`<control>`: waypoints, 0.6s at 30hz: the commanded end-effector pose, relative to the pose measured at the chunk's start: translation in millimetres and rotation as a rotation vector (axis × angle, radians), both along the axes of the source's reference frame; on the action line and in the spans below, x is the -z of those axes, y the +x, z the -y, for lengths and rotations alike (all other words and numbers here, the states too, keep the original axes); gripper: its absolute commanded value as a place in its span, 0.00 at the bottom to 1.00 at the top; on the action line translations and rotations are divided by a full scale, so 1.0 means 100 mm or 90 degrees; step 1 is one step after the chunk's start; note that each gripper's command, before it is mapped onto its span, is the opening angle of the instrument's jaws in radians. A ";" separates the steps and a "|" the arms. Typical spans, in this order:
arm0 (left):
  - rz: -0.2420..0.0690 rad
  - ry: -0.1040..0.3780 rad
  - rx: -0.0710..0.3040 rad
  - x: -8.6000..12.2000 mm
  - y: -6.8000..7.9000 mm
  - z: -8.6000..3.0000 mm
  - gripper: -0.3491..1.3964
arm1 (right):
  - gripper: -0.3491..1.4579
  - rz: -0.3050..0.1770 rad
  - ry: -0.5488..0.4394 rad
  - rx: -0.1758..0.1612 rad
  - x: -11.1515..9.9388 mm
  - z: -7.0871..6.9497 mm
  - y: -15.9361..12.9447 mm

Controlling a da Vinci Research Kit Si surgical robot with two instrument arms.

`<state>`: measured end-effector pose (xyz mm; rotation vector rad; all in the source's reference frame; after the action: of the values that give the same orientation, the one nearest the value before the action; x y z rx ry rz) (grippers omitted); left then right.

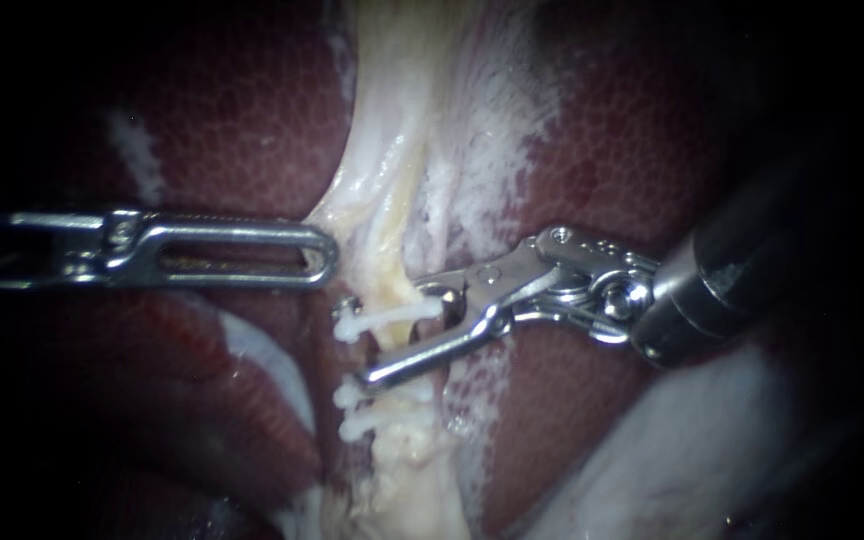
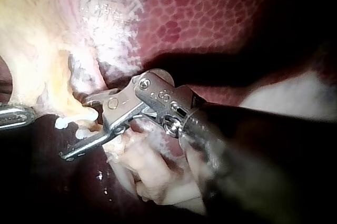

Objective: Going back third clip left tube

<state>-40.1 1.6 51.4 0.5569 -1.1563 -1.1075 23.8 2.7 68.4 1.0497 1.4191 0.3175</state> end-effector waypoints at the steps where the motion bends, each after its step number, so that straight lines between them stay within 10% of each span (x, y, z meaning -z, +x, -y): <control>1: 0.000 0.000 0.000 0.000 0.000 0.000 0.00 | 0.49 -0.004 -0.012 -0.002 0.000 0.000 0.000; 18: 0.001 0.000 -0.001 0.001 0.000 0.002 0.00 | 0.51 -0.021 -0.097 -0.031 0.001 -0.002 -0.007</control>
<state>-40.1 1.4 51.4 0.5574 -1.1567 -1.1060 23.0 2.8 68.4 0.9003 1.4755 0.2245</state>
